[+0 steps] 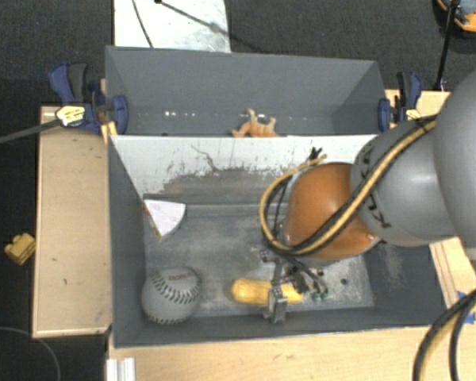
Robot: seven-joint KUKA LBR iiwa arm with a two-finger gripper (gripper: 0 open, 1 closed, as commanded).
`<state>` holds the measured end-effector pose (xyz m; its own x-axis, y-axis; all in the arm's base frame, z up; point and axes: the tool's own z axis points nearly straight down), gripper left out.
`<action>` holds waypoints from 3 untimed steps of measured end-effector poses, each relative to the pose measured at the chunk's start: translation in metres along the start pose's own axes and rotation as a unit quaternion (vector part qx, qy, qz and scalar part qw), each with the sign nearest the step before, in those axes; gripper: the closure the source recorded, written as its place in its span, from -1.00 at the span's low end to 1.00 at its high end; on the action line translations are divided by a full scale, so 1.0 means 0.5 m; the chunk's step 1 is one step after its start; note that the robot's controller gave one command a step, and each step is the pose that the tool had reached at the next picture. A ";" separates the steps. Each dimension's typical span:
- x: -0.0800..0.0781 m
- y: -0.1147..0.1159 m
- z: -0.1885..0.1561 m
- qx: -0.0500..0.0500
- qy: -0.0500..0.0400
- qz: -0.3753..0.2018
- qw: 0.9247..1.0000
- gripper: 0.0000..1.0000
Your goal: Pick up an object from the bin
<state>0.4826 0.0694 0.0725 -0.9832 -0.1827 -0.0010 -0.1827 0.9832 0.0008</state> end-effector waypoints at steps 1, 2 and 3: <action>-0.007 0.033 0.005 0.000 -0.002 -0.090 0.996 1.00; -0.007 0.033 0.005 0.000 -0.001 -0.089 0.996 1.00; -0.075 -0.026 -0.171 0.000 0.000 -0.094 0.996 1.00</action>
Offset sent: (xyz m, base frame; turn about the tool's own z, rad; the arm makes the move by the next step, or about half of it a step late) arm 0.0000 0.0000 0.0000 0.0000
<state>0.5216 0.0636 0.1580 -0.9314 -0.3641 -0.0016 -0.3641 0.9314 0.0004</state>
